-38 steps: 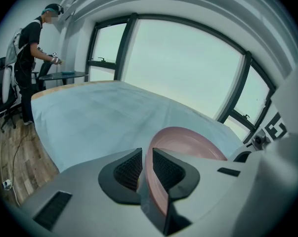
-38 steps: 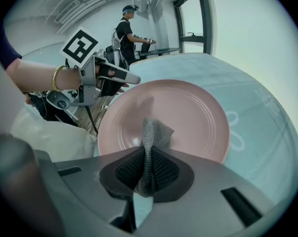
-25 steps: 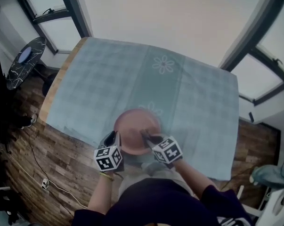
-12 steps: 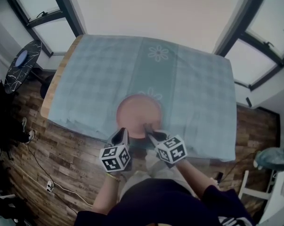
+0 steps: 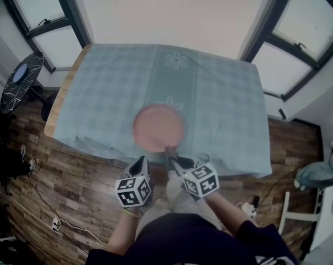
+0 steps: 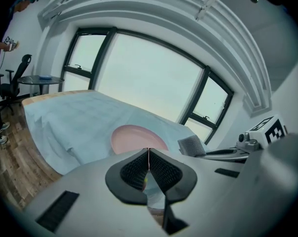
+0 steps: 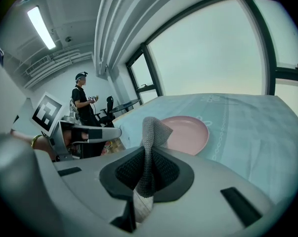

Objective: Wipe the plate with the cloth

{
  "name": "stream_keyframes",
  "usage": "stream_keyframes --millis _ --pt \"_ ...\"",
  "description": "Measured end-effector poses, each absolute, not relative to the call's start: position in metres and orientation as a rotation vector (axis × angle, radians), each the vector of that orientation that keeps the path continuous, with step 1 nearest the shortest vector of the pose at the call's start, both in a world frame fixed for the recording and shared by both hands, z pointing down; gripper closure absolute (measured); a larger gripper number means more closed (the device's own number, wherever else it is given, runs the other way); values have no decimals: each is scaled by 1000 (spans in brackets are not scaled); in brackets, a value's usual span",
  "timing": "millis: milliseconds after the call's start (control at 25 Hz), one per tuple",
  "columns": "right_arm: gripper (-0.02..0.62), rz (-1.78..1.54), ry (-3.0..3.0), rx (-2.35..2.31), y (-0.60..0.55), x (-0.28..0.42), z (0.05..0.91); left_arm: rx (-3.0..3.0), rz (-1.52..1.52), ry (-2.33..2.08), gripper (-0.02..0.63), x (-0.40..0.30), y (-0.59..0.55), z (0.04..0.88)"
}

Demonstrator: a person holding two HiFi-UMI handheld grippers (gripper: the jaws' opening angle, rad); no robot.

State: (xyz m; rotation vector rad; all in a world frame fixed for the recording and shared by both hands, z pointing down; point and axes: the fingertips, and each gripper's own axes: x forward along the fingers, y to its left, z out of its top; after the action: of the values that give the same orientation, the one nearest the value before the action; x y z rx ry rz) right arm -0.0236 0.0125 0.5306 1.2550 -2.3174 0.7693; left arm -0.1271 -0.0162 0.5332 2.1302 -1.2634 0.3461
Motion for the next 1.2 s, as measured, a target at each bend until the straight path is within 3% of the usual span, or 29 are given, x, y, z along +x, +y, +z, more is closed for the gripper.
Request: stream_keyframes --millis 1200 --pt "561 741 -2381 1410 95 -47 502 2269 313 -1178 589 -129 72 501"
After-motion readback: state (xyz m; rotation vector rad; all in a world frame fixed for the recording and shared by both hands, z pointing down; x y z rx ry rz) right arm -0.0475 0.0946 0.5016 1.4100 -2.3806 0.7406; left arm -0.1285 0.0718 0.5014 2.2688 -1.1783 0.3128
